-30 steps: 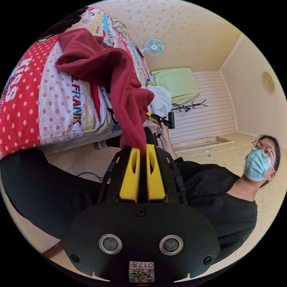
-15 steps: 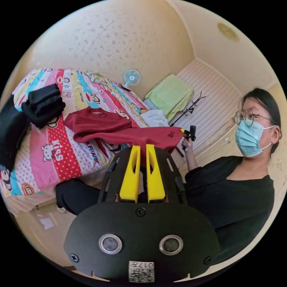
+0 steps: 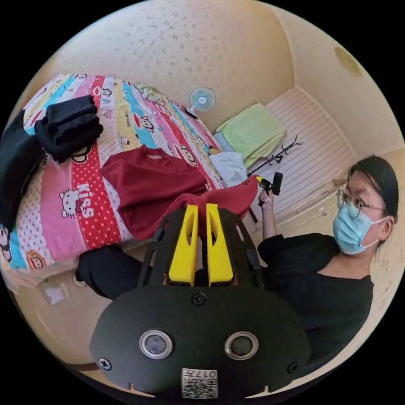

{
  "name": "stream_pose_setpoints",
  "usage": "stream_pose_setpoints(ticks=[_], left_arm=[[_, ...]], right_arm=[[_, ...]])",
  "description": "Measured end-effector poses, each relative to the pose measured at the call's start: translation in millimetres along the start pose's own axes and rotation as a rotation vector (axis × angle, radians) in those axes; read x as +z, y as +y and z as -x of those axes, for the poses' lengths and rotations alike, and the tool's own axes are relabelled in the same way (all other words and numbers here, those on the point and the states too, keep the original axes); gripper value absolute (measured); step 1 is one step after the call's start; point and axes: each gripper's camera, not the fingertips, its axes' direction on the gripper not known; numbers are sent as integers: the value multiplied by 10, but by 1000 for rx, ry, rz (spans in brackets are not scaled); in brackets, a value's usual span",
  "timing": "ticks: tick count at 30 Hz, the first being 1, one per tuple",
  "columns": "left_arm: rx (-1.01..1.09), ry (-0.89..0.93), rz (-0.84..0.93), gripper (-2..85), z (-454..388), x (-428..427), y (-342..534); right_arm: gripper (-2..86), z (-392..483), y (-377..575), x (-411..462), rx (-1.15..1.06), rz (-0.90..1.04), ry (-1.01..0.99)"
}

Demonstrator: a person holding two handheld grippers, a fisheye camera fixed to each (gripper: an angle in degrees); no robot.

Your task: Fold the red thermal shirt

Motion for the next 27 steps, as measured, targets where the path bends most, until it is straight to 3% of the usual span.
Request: stream_pose_setpoints(ticks=[5, 9, 13, 16, 19, 22, 24, 27], left_arm=[[-167, -40, -73, 84, 774, 209, -819], [-218, -202, -78, 152, 949, 288, -751], [-255, -136, 64, 148, 1106, 681, -355], [-271, -51, 156, 139, 1113, 1048, -97], [-262, -199, 129, 77, 1014, 1106, 0], [-273, -114, 171, 39, 996, 967, -119], [-263, -161, 149, 36, 958, 886, -144], [-283, -120, 221, 37, 1053, 1011, -177]], right_arm=[[79, -1182, -757, 592, 219, -95, -56], [103, -1332, -753, 821, 230, -80, 38], [112, -1528, -403, 1230, 285, 105, 177], [119, -1704, -122, 1524, 352, 188, 114], [101, -1906, 1, 1827, 380, 350, 112], [55, -2040, -32, 1800, 405, 281, -39], [38, -2059, -52, 1720, 442, 236, 48], [23, -2203, -40, 1744, 519, 324, 454]])
